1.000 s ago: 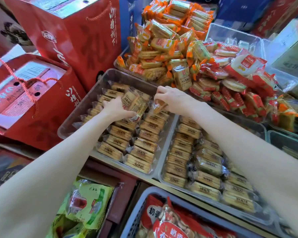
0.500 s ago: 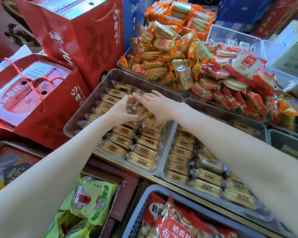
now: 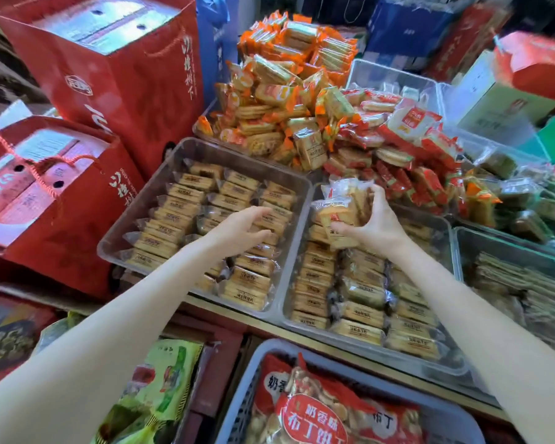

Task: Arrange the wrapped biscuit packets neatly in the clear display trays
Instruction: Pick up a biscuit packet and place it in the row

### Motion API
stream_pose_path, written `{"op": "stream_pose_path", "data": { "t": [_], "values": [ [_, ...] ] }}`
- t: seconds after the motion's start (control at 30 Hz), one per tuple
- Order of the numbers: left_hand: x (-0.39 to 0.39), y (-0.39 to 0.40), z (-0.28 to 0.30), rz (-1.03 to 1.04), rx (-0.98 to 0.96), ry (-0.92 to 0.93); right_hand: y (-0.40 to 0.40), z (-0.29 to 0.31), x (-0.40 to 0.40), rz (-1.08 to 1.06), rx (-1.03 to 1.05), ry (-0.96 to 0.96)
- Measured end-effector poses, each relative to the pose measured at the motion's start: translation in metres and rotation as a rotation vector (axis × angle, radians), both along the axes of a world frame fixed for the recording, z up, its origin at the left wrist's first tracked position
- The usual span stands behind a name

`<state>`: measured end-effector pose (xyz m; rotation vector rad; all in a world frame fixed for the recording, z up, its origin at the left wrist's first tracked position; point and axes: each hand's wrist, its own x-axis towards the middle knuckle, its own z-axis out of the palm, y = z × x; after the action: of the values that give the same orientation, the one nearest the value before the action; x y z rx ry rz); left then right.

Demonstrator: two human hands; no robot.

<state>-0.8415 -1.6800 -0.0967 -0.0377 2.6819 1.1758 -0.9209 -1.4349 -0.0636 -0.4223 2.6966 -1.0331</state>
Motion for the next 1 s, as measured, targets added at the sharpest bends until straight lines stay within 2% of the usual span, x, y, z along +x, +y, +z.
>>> {"op": "stream_pose_path", "data": {
  "t": [0.03,0.1,0.23,0.33,0.53,0.63,0.8,0.93,1.0],
  "values": [
    [-0.001,0.010,0.001,-0.056,-0.036,0.008,0.002,-0.009,0.010,-0.008,-0.044,-0.035],
    [-0.003,0.028,-0.002,-0.203,-0.146,0.036,0.003,-0.030,0.027,0.062,-0.006,-0.041],
    [0.000,0.041,-0.017,-0.434,-0.470,-0.002,0.015,-0.057,0.045,0.228,0.298,-0.001],
    [0.004,0.041,-0.023,-0.455,-0.499,-0.021,0.018,-0.061,0.050,0.346,0.526,0.151],
    [-0.003,0.042,-0.014,-0.501,-0.588,-0.032,-0.024,-0.076,0.044,0.405,0.793,0.341],
    [0.000,0.042,-0.017,-0.495,-0.562,-0.052,-0.029,-0.090,0.039,0.363,0.893,0.313],
    [0.006,0.039,-0.017,-0.473,-0.500,-0.077,-0.028,-0.084,0.031,0.372,0.898,0.202],
    [0.015,0.045,-0.014,-0.414,-0.457,-0.088,-0.016,-0.060,0.037,0.425,0.712,0.150],
    [0.017,0.048,-0.011,-0.411,-0.456,-0.071,0.002,-0.044,0.041,0.366,0.555,0.135]
  ]
}}
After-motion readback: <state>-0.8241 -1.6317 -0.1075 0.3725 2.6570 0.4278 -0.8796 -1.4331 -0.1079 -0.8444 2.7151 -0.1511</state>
